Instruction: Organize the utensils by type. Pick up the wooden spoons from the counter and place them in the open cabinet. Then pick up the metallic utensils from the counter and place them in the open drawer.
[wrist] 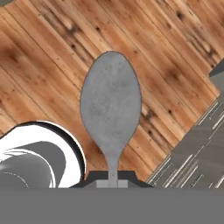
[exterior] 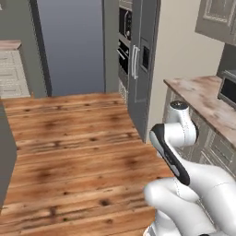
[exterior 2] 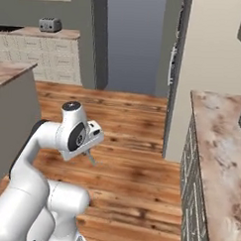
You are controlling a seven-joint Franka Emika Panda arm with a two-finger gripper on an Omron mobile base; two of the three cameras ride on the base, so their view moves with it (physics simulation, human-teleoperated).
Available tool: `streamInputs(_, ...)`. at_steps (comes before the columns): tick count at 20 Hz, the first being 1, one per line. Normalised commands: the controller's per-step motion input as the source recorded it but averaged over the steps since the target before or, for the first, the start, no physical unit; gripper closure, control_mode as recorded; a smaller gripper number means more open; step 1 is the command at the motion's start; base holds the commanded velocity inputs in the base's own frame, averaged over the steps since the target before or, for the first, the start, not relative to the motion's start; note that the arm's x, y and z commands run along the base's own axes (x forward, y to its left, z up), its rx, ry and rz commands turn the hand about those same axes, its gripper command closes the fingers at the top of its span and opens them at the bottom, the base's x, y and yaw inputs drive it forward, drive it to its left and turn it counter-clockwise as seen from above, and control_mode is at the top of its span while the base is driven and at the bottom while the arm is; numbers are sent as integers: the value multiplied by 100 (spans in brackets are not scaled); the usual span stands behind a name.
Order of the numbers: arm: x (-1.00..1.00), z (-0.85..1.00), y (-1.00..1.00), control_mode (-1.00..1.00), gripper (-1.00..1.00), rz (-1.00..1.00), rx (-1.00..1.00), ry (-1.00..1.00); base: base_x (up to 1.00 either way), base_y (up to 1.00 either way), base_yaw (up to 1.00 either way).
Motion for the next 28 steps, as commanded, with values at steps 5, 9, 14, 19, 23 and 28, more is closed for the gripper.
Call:
streamInputs(5, 0, 0, 0, 100, 100, 0, 0, 0, 100, 26, -2)
streamInputs(9, 0, 0, 0, 100, 100, 0, 0, 0, 100, 22, 0)
streamInputs(14, 0, 0, 0, 100, 100, 0, 0, 0, 91, 47, 0)
streamInputs(19, 0, 0, 0, 100, 100, 0, 0, 0, 92, 62, 1)
streamInputs(23, 0, 0, 0, 100, 100, 0, 0, 0, 95, 64, 7)
streamInputs(28, 0, 0, 0, 100, 100, 0, 0, 0, 96, 59, 9)
